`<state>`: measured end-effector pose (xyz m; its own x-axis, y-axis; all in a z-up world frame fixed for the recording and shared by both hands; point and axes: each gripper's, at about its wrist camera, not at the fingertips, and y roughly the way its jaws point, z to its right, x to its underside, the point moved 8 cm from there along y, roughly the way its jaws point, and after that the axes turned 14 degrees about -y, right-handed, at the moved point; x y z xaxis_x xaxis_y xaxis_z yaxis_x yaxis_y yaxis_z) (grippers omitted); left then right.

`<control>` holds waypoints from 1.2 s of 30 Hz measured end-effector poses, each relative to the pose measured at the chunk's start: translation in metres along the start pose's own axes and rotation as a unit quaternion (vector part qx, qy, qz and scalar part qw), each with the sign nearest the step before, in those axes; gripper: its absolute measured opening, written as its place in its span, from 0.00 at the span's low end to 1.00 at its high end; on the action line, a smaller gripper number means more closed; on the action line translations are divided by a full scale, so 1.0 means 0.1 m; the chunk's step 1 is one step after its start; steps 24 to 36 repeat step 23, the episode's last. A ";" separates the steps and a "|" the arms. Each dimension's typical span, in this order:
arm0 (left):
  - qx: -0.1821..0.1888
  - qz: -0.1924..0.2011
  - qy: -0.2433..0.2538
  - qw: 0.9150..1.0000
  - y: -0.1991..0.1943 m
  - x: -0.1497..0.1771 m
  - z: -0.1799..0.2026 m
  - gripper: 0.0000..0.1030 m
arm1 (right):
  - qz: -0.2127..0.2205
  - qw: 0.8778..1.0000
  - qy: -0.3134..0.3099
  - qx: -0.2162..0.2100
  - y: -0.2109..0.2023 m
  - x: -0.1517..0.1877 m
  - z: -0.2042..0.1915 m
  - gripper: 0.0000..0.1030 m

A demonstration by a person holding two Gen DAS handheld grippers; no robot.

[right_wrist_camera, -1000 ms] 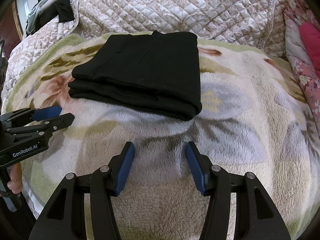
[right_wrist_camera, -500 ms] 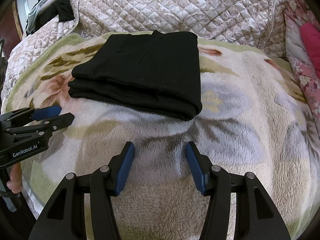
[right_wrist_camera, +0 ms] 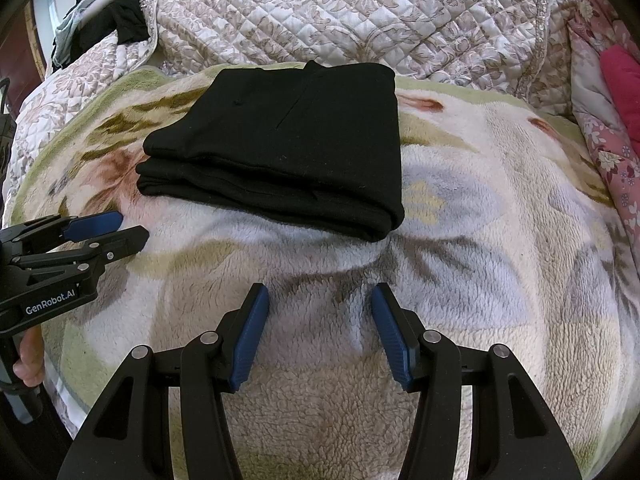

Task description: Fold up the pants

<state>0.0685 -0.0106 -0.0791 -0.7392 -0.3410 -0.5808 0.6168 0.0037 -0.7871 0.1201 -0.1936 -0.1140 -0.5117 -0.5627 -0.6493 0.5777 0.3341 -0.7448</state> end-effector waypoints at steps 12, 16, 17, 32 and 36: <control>-0.001 0.000 0.001 1.000 0.00 0.00 0.00 0.48 | 0.001 1.000 -0.002 -0.001 0.00 0.00 0.00 0.52; -0.001 0.000 0.001 1.000 0.00 0.00 0.00 0.48 | 0.003 1.000 -0.002 -0.001 -0.01 0.01 0.01 0.52; -0.001 0.000 0.001 1.000 0.00 0.00 0.00 0.48 | 0.004 1.000 -0.003 -0.001 -0.02 0.02 0.01 0.52; 0.001 0.000 0.000 1.000 0.00 0.00 0.00 0.48 | 0.013 1.000 -0.006 -0.004 -0.05 0.03 0.02 0.53; 0.001 0.000 0.000 1.000 0.00 0.00 0.00 0.48 | 0.013 1.000 -0.006 -0.004 -0.05 0.03 0.02 0.53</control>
